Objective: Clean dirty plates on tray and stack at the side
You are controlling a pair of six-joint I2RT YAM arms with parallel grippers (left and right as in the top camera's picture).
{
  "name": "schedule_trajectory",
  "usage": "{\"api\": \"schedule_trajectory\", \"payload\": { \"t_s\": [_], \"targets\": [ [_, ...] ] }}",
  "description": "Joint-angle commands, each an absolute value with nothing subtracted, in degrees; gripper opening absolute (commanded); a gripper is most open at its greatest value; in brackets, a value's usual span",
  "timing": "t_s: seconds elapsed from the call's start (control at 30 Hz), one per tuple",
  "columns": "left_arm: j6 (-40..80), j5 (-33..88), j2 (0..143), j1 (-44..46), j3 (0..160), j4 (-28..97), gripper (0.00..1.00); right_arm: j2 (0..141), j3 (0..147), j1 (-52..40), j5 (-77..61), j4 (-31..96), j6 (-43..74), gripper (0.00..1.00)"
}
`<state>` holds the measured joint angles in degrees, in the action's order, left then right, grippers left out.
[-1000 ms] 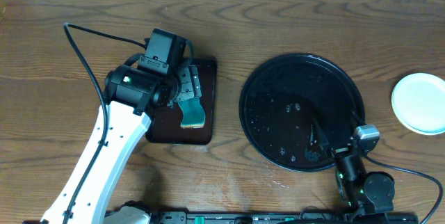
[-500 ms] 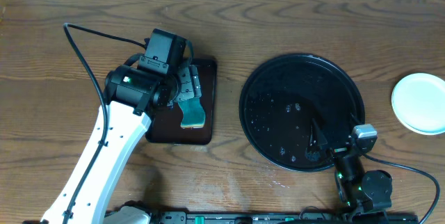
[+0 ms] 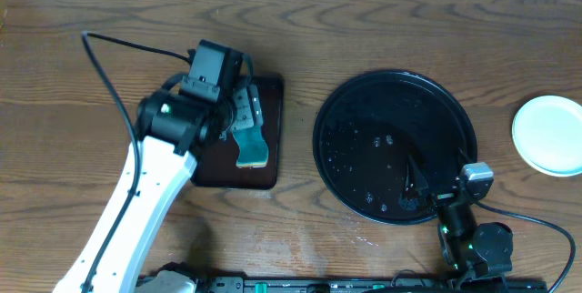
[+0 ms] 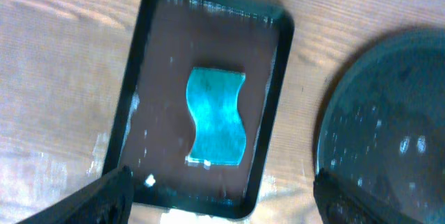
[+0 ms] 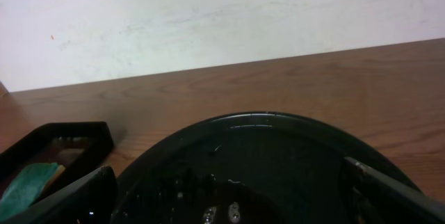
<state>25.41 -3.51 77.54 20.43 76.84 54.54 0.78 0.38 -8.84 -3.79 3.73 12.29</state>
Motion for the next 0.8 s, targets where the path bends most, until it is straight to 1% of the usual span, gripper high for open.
{"api": "schedule_trajectory", "payload": {
  "t_s": [0.0,0.1,0.2,0.23,0.27,0.4,0.57,0.77],
  "targets": [
    [23.11,-7.14,70.54,20.4,69.32,42.59,0.83,0.64,0.32,-9.43,-3.22,4.05,11.27,0.99],
    [19.44,-7.07,63.42,20.14,59.42,26.41,0.83,0.64,0.32,-9.43,-3.22,4.05,11.27,0.99],
    [18.46,-7.07,55.81,18.79,49.84,15.42,0.83,0.64,0.32,-9.43,-3.22,4.05,11.27,0.99],
    [18.48,-6.72,51.03,17.26,44.36,10.28,0.83,0.64,0.32,-9.43,-3.22,4.05,11.27,0.99],
    [18.48,-6.66,48.18,16.19,41.36,7.92,0.83,0.64,0.32,-9.43,-3.22,4.05,11.27,0.99],
    [18.81,-6.61,37.95,11.75,32.25,2.57,0.83,0.64,0.32,-9.43,-3.22,4.05,11.27,0.99],
    [20.88,-6.46,24.99,5.54,23.0,0.62,0.83,0.64,0.32,-9.43,-3.22,4.05,11.27,0.99],
    [20.58,-6.48,11.0,3.33,14.22,0.08,0.83,0.64,0.32,-9.43,-3.22,4.05,11.27,0.99]
  ]
}}
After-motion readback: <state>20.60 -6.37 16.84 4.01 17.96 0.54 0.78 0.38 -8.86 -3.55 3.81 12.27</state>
